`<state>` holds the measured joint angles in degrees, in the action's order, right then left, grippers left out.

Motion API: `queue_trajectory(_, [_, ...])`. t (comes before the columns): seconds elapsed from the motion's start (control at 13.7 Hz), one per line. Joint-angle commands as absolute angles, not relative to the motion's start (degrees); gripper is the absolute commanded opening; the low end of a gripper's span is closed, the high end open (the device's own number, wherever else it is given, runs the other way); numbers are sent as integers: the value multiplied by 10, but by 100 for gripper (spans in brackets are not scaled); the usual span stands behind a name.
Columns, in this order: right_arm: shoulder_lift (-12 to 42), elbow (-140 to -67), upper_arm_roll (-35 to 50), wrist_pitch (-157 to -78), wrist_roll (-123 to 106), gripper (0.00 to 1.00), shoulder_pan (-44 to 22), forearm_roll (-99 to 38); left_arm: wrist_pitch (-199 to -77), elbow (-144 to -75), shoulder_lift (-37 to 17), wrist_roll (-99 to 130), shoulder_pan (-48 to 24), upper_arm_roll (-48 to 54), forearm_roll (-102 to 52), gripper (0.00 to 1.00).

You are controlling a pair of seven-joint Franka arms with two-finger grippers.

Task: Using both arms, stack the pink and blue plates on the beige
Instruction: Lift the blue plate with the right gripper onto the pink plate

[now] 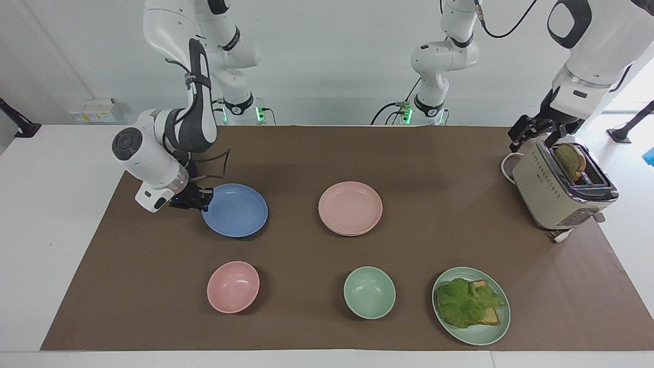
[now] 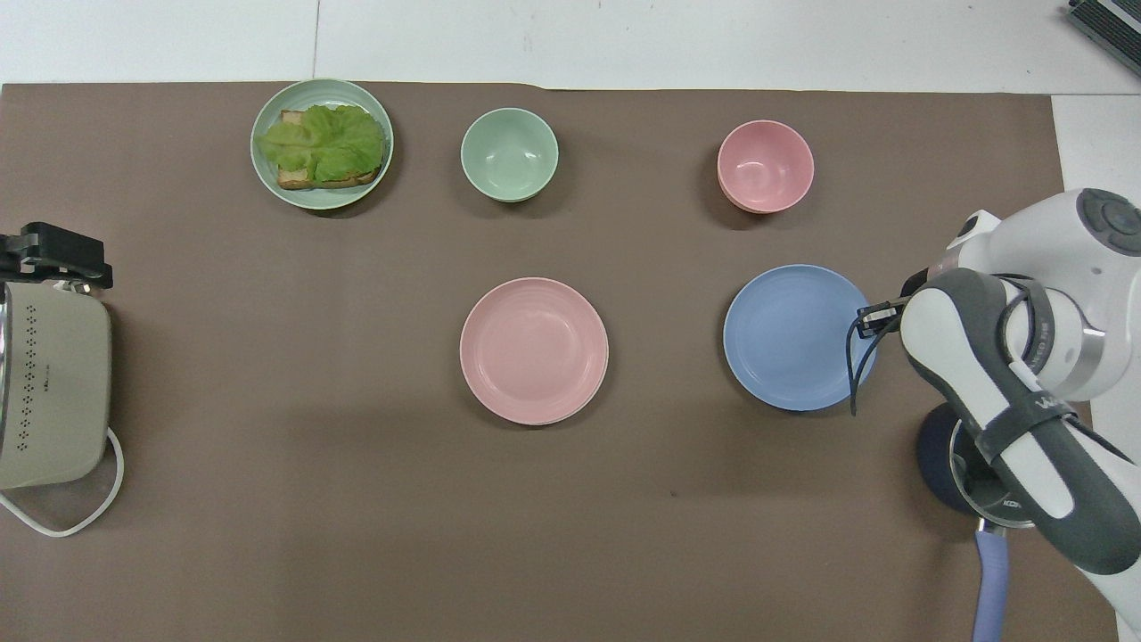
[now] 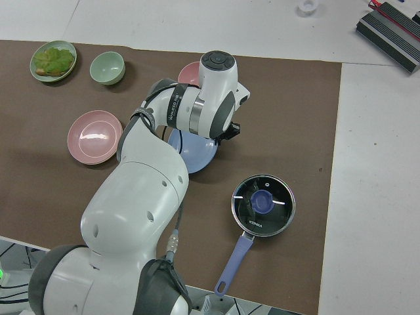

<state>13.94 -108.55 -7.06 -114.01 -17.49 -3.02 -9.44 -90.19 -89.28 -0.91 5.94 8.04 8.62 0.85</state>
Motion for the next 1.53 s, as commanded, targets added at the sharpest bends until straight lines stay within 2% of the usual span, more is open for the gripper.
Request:
queue_trajectory(0.0, [123, -1054, -68, -1097, -157, 0, -35, -102, -893, -891, -7, 59, 84, 83, 16, 100])
queue_trajectory(0.29, [108, -1026, -68, -1072, -77, 0, -84, -105, -893, -891, -7, 59, 81, 83, 16, 100])
queue_trajectory(0.66, [115, -1029, -62, -1128, 113, 0, -191, -109, -893, -891, -7, 59, 83, 83, 16, 100])
queue_trajectory(0.95, [128, -1032, -62, -1171, 196, 0, -255, -168, -893, -891, -7, 59, 82, 83, 16, 100])
queue_trajectory(1.46, [170, -1037, -62, -1235, 223, 0, -316, -206, -893, -891, -7, 59, 83, 83, 16, 100])
